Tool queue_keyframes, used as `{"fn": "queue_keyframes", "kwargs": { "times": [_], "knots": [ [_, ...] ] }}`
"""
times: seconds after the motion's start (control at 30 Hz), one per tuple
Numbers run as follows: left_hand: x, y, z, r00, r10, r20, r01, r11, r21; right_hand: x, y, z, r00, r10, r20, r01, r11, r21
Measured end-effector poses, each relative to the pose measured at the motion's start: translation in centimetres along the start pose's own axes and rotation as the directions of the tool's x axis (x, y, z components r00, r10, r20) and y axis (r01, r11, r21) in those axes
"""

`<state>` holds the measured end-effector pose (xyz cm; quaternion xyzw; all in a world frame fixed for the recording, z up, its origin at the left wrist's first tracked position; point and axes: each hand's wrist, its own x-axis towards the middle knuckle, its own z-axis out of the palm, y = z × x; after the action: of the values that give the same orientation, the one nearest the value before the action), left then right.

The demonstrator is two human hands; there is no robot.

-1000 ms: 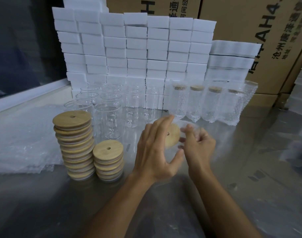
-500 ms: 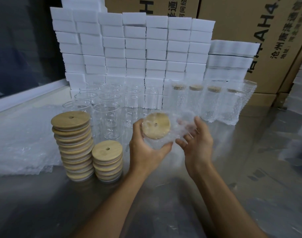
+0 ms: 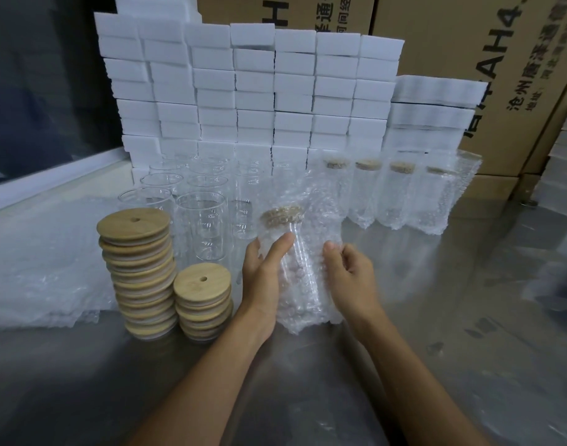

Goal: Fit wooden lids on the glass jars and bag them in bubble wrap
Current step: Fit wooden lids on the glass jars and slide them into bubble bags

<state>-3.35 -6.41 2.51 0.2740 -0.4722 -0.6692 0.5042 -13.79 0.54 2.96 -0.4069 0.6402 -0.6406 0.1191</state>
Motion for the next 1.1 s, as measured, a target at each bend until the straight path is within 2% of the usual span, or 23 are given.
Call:
{"fn": "queue_keyframes", "kwargs": {
  "times": [0.13, 0.23, 0.3, 0.4, 0.47, 0.53, 0.6, 0.67, 0.73, 0.8, 0.9, 1.0, 1.1],
  "knots": [
    [0.0, 0.0, 0.1, 0.984, -0.128, 0.126, 0.142, 0.984, -0.111, -0.5, 0.1, 0.5, 0.971, -0.165, -0.171, 0.152, 0.985, -0.087],
    [-0.1, -0.2, 0.0, 0.963, -0.178, 0.203, 0.193, 0.980, -0.057, -0.6, -0.1, 0.4, 0.957, -0.183, -0.227, 0.177, 0.983, -0.047],
    [-0.2, -0.5, 0.0, 0.977, -0.125, 0.171, 0.127, 0.992, -0.005, -0.5, -0.3, 0.4, 0.962, -0.152, -0.228, 0.156, 0.988, -0.001],
    [-0.5, -0.7, 0.3, 0.994, 0.064, 0.089, -0.073, 0.993, 0.098, -0.5, -0.2, 0.4, 0.980, -0.031, -0.198, 0.039, 0.999, 0.036],
    [-0.7, -0.6, 0.6, 0.987, 0.155, 0.034, -0.158, 0.971, 0.178, -0.4, 0.1, 0.3, 0.965, 0.001, -0.263, -0.005, 1.000, -0.014],
    [-0.6, -0.6, 0.9, 0.972, 0.234, -0.037, -0.214, 0.936, 0.281, -0.3, 0.3, -0.1, 0.953, -0.056, -0.298, 0.025, 0.994, -0.104],
    [-0.5, -0.7, 0.8, 0.950, 0.295, -0.107, -0.242, 0.906, 0.348, -0.2, 0.1, -0.2, 0.984, -0.070, -0.166, 0.059, 0.996, -0.072],
    [-0.3, -0.6, 0.5, 0.942, 0.298, -0.154, -0.225, 0.902, 0.368, -0.3, 0.1, 0.1, 0.996, -0.037, 0.080, 0.039, 0.999, -0.018],
    [0.0, -0.6, 0.2, 0.943, 0.282, -0.177, -0.211, 0.918, 0.335, -0.3, 0.5, 0.6, 0.939, 0.028, 0.343, -0.026, 1.000, -0.010],
    [0.2, -0.4, 0.0, 0.944, 0.277, -0.182, -0.209, 0.924, 0.321, -0.4, 0.9, 0.7, 0.867, 0.085, 0.490, -0.086, 0.996, -0.020],
    [0.0, -0.5, 0.2, 0.956, 0.271, -0.110, -0.216, 0.908, 0.360, -0.4, 1.7, 0.8, 0.863, 0.012, 0.505, -0.011, 1.000, -0.006],
    [-0.4, -0.8, 0.7, 0.961, 0.275, 0.019, -0.264, 0.900, 0.346, -0.5, 2.1, 1.1, 0.928, -0.070, 0.365, 0.052, 0.997, 0.060],
    [-0.4, -0.9, 0.9, 0.961, 0.246, 0.124, -0.273, 0.918, 0.288, -0.3, 2.3, 0.9, 0.956, -0.093, 0.279, 0.075, 0.994, 0.073]
  ]
}}
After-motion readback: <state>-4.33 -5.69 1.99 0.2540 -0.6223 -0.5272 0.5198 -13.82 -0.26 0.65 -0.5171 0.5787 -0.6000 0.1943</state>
